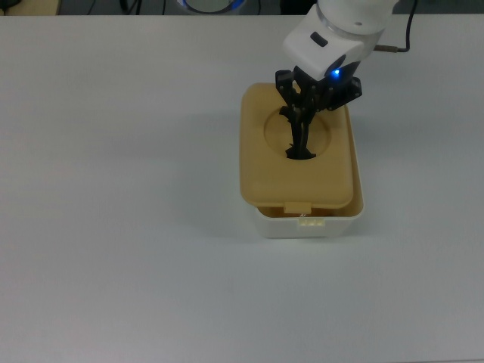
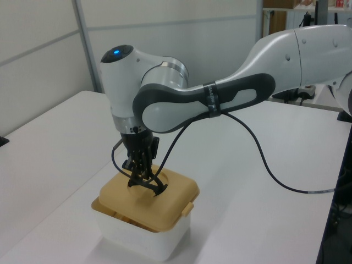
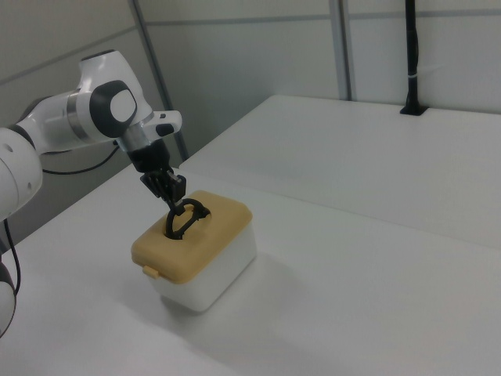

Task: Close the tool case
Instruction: 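Lower the lid onto the white box rim and press it down, then open the gripper, release the handle, and raise the gripper away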

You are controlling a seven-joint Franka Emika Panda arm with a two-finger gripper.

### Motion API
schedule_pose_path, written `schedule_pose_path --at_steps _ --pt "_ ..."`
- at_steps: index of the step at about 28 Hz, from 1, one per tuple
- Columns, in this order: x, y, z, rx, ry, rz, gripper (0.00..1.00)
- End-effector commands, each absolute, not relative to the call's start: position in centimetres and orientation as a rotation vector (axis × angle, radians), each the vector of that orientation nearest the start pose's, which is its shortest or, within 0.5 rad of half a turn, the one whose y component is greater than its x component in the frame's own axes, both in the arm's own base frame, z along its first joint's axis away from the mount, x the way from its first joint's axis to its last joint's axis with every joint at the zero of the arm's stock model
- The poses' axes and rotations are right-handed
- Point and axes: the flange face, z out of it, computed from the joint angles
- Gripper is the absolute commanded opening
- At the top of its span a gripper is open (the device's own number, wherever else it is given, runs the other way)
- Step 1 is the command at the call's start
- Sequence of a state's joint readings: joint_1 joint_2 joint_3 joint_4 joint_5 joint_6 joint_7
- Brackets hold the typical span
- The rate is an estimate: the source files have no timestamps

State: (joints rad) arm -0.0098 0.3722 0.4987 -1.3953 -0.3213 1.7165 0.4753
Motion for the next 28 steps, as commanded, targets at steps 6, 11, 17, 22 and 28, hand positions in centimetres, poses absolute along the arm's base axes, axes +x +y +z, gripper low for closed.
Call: schedule_pose_path --at_steps 6,11,17,22,28 --pt "61.5 25.8 50.7 -3.291 -0.002 -0.086 0.00" --pt "61.7 25.8 51.4 -3.283 0.017 -0.110 0.06" --pt "61.9 25.4 51.4 -3.280 0.074 -0.113 1.00" --pt "62.1 25.2 51.2 -3.283 0.083 -0.104 1.00" --pt "62.1 24.6 51.3 -3.288 0.079 -0.096 1.00"
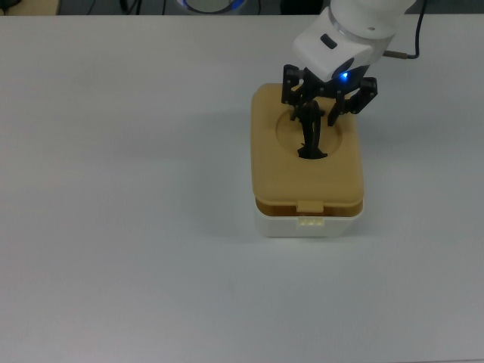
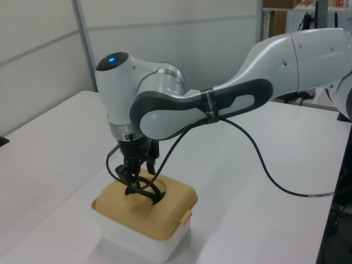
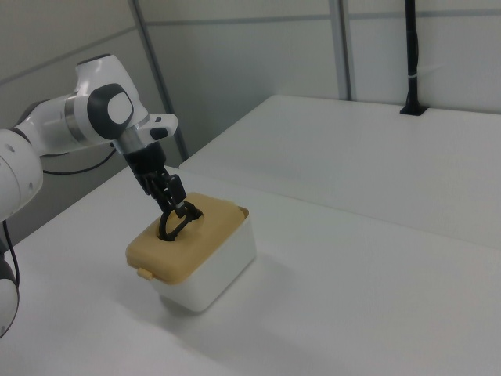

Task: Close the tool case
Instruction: 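Open the gripper, release the handle, and raise the gripper away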

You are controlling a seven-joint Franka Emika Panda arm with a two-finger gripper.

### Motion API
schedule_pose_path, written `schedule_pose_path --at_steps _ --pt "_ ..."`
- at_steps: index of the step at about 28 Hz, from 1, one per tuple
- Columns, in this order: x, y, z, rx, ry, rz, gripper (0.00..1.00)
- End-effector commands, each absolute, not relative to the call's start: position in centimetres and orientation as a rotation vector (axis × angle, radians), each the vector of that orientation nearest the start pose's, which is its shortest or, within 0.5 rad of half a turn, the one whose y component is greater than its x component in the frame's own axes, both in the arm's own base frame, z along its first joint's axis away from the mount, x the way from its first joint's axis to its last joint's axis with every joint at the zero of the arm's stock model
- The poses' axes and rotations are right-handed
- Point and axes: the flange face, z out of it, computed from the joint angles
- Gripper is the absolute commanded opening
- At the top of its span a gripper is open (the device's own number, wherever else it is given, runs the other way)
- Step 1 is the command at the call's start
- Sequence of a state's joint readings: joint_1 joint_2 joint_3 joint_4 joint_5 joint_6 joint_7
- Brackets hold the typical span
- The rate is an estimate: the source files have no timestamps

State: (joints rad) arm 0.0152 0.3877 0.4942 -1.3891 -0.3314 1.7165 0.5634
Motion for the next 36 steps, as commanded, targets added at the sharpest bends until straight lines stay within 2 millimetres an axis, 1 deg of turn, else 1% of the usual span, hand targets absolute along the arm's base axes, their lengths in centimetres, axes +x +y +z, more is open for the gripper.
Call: schedule_pose_path --at_steps 1,3,6,10,13,14,18,19,20,21,23,25,26,30,31,35,36 --pt "62.1 24.6 51.4 -3.290 0.075 -0.096 1.00" --pt "61.8 24.2 52.0 -3.297 0.044 -0.084 1.00" --pt "61.6 22.9 52.7 -3.310 0.025 -0.045 1.00" --pt "60.9 21.6 54.5 -3.318 0.006 -0.030 1.00" --pt "60.5 20.2 55.9 -3.303 0.011 -0.018 1.00" --pt "60.2 19.2 56.7 -3.284 -0.001 0.006 1.00" --pt "59.2 17.0 58.7 -3.258 -0.020 0.050 1.00" --pt "59.0 16.4 59.3 -3.256 -0.019 0.051 1.00" --pt "58.6 15.4 60.2 -3.251 -0.029 0.044 1.00" --pt "58.4 15.0 60.8 -3.249 -0.038 0.031 1.00" --pt "58.1 13.7 61.6 -3.245 -0.055 0.022 1.00" --pt "57.6 12.0 62.2 -3.239 -0.064 0.023 1.00" --pt "57.2 10.3 62.9 -3.228 -0.063 0.016 1.00" --pt "56.8 7.3 63.8 -3.227 -0.050 0.006 1.00" --pt "56.6 6.0 64.1 -3.232 -0.035 0.002 1.00" --pt "56.6 3.8 63.9 -3.237 -0.012 0.014 1.00" --pt "56.6 2.6 63.9 -3.241 0.003 0.017 1.00"
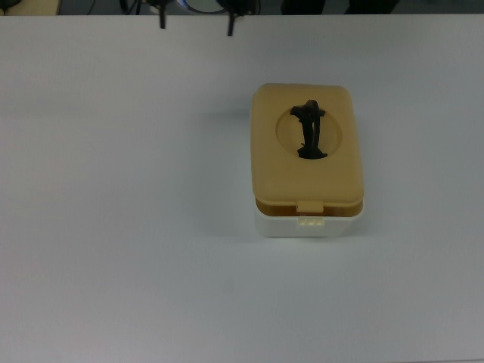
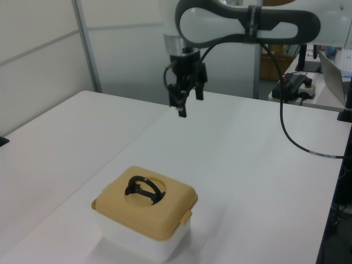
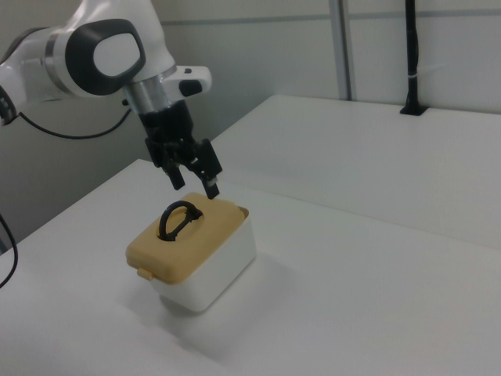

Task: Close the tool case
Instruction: 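Open the gripper, release the handle, and raise the gripper away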

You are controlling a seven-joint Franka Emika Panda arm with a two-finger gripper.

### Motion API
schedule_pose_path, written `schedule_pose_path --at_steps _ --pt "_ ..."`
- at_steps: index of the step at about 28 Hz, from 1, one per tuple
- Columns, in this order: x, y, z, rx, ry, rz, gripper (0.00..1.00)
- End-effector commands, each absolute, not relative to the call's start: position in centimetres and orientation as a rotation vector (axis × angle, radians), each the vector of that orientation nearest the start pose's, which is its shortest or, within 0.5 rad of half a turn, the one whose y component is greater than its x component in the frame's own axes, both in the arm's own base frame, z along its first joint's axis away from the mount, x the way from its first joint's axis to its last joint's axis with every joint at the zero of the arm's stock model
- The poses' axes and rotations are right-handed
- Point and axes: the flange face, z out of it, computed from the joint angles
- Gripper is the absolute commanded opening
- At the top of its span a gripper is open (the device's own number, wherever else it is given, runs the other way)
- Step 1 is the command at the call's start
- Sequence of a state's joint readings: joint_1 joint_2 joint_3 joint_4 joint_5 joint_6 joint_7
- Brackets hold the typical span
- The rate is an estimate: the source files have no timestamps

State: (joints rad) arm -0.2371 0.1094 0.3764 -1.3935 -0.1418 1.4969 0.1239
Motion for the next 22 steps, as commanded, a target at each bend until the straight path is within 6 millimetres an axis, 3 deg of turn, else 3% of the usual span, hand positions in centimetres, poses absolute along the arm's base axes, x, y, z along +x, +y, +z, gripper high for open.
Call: schedule_pose_path --at_steps 1,8,22 --pt "56.6 2.2 63.9 -3.240 -0.002 0.017 1.00" --pt "56.8 0.3 63.2 -3.243 0.007 0.027 1.00" --pt "57.1 -0.5 63.0 -3.241 0.020 0.031 1.00"
